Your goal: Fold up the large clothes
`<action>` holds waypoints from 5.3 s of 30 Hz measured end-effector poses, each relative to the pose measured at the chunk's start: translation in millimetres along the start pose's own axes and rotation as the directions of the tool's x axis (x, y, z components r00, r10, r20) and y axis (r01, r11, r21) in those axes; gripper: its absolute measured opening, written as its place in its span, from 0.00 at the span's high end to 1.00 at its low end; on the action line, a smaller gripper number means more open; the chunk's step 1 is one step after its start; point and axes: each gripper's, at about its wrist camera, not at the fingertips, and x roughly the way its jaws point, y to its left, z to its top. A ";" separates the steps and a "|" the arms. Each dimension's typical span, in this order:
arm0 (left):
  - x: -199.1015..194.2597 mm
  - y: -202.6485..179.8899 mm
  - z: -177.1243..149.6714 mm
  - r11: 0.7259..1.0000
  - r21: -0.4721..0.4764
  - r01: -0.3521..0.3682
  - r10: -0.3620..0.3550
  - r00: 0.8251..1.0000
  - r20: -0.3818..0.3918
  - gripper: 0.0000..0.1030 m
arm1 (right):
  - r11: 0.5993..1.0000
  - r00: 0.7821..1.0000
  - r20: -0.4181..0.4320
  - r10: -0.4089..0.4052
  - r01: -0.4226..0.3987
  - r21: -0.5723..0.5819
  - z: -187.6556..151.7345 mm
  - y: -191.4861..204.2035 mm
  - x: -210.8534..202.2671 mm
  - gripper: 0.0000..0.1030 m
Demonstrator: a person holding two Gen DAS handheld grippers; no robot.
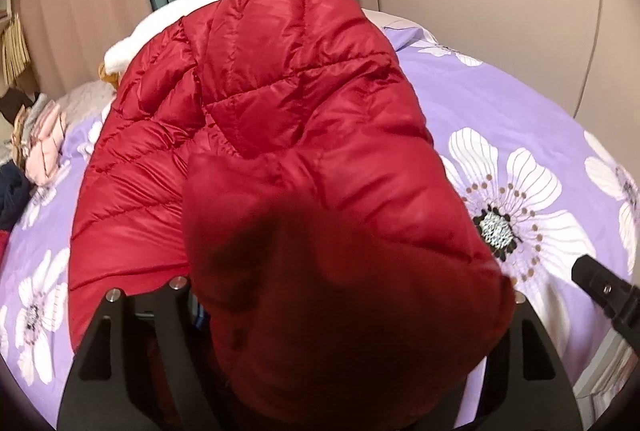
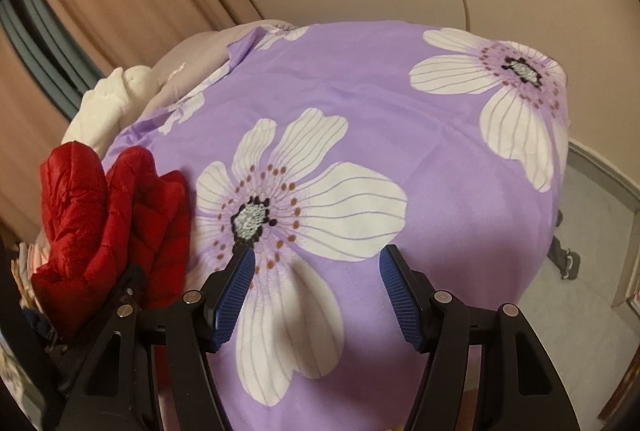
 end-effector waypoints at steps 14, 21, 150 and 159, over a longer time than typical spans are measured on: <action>1.4 -9.1 -3.8 0.998 0.038 -0.052 0.051 0.999 0.017 0.31 | 0.995 0.994 0.039 -0.099 0.098 0.027 5.3 -15.9 -6.1 0.82; -23.7 -6.8 -7.5 0.999 0.039 -0.008 0.006 0.999 0.049 0.35 | 0.992 0.993 0.039 -0.112 0.110 0.059 7.9 -21.9 -7.8 0.82; 16.6 258.0 -17.7 0.708 -0.685 0.171 -0.266 0.963 -0.035 0.16 | 0.940 0.972 -0.210 0.109 -0.170 -0.295 12.5 168.0 66.5 0.02; 72.5 227.4 -18.6 0.601 -0.733 0.318 -0.483 0.876 -0.015 0.12 | 0.920 0.848 -0.377 0.372 -0.391 0.027 2.4 120.6 122.1 0.01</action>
